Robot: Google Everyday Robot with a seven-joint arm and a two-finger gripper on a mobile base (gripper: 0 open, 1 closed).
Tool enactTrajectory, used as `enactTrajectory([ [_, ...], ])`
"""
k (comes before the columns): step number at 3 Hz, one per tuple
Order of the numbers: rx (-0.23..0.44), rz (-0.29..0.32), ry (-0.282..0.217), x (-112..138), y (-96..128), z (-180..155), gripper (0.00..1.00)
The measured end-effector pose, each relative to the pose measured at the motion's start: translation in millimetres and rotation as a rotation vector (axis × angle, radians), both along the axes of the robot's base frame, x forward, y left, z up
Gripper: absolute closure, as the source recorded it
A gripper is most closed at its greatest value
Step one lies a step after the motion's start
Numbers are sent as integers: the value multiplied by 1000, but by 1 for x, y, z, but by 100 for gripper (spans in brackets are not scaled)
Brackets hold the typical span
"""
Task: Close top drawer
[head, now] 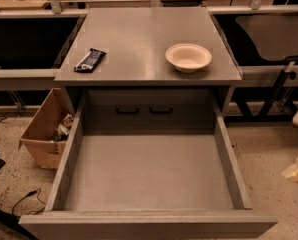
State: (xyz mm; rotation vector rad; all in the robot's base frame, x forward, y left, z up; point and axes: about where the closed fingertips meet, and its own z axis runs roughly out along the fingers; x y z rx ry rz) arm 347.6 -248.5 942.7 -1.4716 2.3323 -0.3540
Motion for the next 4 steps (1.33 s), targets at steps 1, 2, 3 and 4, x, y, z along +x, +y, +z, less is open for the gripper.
enactTrajectory([
  [1,-33,-57,42,-30,-25,-64,63],
  [2,-20,-95,132,-64,-54,-153,86],
  [3,3,-97,218,-82,-64,-221,100],
  [4,8,-96,228,-84,-64,-228,100],
])
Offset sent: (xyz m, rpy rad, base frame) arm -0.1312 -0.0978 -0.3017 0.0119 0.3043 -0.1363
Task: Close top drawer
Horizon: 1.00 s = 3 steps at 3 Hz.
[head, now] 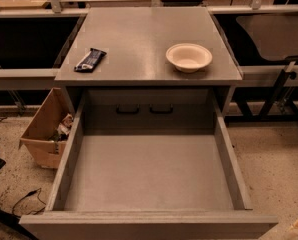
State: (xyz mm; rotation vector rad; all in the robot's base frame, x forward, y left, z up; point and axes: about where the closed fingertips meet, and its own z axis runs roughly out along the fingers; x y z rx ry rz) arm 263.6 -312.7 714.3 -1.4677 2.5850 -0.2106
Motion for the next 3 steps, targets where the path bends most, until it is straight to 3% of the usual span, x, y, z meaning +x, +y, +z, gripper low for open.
enactTrajectory([
  [1,60,27,11,-16,18,-35,100],
  [2,161,66,-21,-33,48,-85,100],
  [3,263,106,-101,-28,72,-128,100],
])
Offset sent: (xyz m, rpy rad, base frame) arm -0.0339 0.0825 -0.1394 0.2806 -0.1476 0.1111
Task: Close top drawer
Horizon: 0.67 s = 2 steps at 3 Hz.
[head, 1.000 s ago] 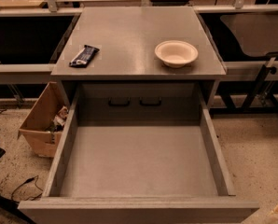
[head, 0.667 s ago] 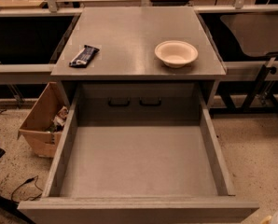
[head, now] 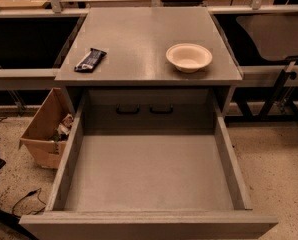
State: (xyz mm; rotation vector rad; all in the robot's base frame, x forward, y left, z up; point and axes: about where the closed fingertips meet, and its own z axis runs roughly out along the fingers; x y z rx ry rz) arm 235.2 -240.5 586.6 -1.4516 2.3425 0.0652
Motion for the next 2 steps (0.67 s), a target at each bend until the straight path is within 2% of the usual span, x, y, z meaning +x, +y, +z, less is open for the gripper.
enactTrajectory([
  [1,44,40,-126,40,12,-22,100],
  [2,73,75,-205,70,23,-31,100],
])
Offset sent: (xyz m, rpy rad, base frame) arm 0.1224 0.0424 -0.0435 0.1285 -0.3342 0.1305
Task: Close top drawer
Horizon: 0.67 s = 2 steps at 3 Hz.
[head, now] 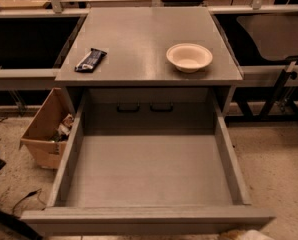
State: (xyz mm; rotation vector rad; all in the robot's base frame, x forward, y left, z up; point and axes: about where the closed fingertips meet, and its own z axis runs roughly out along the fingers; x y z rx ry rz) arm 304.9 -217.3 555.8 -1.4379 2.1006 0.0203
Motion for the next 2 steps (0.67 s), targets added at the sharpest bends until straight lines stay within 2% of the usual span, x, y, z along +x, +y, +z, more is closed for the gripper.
enactTrajectory([
  [1,0,0,0,0,0,0,100],
  [2,19,40,-60,25,14,1,100],
])
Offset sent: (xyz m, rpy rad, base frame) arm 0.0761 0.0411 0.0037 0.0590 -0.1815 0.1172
